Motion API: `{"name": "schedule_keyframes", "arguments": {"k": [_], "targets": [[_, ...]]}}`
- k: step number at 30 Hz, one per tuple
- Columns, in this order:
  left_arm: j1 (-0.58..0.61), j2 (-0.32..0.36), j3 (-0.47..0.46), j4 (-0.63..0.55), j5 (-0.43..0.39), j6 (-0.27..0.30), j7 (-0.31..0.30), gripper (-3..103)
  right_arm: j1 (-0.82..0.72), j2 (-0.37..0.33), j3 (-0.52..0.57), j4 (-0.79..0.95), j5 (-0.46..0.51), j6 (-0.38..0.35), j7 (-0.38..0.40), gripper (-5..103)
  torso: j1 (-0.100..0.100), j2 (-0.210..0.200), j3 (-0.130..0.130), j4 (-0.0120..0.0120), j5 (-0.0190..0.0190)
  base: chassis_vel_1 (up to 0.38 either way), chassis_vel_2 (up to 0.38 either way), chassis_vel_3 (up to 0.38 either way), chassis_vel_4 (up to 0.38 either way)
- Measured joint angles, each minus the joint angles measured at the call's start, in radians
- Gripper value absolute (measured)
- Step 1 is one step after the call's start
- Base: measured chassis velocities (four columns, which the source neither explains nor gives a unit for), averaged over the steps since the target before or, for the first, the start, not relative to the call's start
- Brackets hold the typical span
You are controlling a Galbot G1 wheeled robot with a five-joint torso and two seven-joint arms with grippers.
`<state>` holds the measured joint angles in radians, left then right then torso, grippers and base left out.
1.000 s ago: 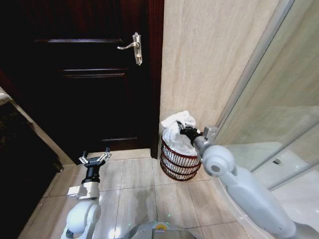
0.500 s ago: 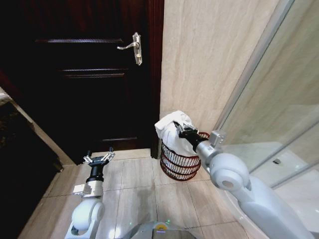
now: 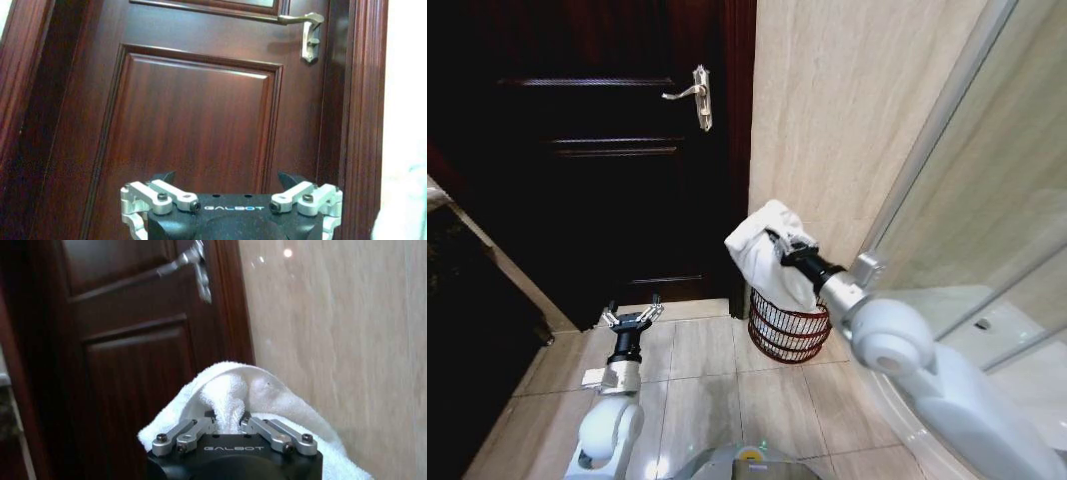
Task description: Discard the used towel into the hamper.
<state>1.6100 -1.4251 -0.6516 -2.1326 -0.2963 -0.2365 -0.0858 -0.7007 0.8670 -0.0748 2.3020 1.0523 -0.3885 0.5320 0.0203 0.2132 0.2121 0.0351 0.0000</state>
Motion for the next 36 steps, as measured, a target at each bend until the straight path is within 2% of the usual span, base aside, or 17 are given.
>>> {"name": "schedule_keyframes", "arguments": {"k": [3,9,13,16,18,20,22,24,26,28,30,32,34,36], "targets": [[-0.001,-0.002,-0.002,0.000,-0.002,0.000,0.000,100,0.003,0.047,-0.027,-0.096,-0.029,0.012,0.002,13,0.000,0.000,0.000,0.0002,0.0000,0.000,0.000,0.000,0.000],[-0.001,0.004,-0.014,-0.005,-0.018,0.000,0.000,100,0.008,0.053,-0.020,-0.144,-0.052,0.016,0.000,13,0.000,0.000,0.000,0.0000,0.0001,0.000,0.000,0.000,0.000],[-0.001,0.014,-0.028,0.000,-0.033,0.000,0.003,100,0.009,0.019,0.020,-0.138,-0.052,0.010,0.007,13,0.000,0.000,0.000,0.0000,0.0000,0.000,0.000,0.000,0.000],[-0.005,0.020,-0.034,0.010,-0.041,-0.001,0.005,100,-0.005,-0.023,0.063,-0.111,-0.030,-0.012,0.039,13,0.000,0.000,0.000,0.0000,0.0000,0.000,0.000,0.000,0.000],[-0.008,0.024,-0.032,0.017,-0.045,-0.002,0.008,100,-0.046,-0.071,0.132,-0.092,-0.001,-0.040,0.071,13,0.000,0.000,0.000,-0.0002,0.0002,0.000,0.000,0.000,0.000],[-0.010,0.025,-0.029,0.019,-0.045,-0.002,0.008,100,-0.058,-0.085,0.150,-0.089,0.009,-0.051,0.080,13,0.000,0.000,0.000,-0.0004,0.0003,0.000,0.000,0.000,0.000],[-0.024,0.031,-0.013,0.032,-0.044,-0.003,0.009,100,-0.073,-0.114,0.175,-0.103,0.052,-0.077,0.124,13,0.000,0.000,0.000,-0.0006,-0.0001,0.000,0.000,0.000,0.000],[-0.029,0.032,-0.007,0.034,-0.044,-0.003,0.009,100,-0.069,-0.116,0.176,-0.117,0.070,-0.085,0.141,13,0.000,0.000,0.000,-0.0005,0.0000,0.000,0.000,0.000,0.000],[-0.047,0.039,0.013,0.041,-0.043,0.000,0.009,100,-0.044,-0.111,0.169,-0.170,0.144,-0.119,0.193,13,0.000,0.000,0.000,0.0001,0.0001,0.000,0.000,0.000,0.000],[-0.051,0.040,0.017,0.042,-0.043,0.000,0.008,100,-0.038,-0.108,0.165,-0.186,0.159,-0.128,0.202,13,0.000,0.000,0.000,0.0001,-0.0001,0.000,0.000,0.000,0.000],[-0.063,0.047,0.025,0.045,-0.046,0.003,0.007,100,-0.015,-0.098,0.142,-0.243,0.238,-0.160,0.247,13,0.000,0.000,0.000,0.0000,0.0003,0.000,0.000,0.000,0.000],[-0.065,0.049,0.026,0.047,-0.048,0.003,0.007,100,-0.007,-0.095,0.133,-0.259,0.273,-0.170,0.273,13,0.000,0.000,0.000,0.0000,0.0002,0.000,0.000,0.000,0.000],[-0.069,0.053,0.026,0.056,-0.056,0.002,0.007,100,0.015,-0.089,0.112,-0.289,0.391,-0.190,0.345,13,0.000,0.000,0.000,0.0000,0.0002,0.000,0.000,0.000,0.000],[-0.070,0.053,0.025,0.059,-0.058,0.001,0.007,100,0.022,-0.088,0.107,-0.295,0.427,-0.195,0.365,13,0.000,0.000,0.000,0.0000,-0.0002,0.000,0.000,0.000,0.000]]}}
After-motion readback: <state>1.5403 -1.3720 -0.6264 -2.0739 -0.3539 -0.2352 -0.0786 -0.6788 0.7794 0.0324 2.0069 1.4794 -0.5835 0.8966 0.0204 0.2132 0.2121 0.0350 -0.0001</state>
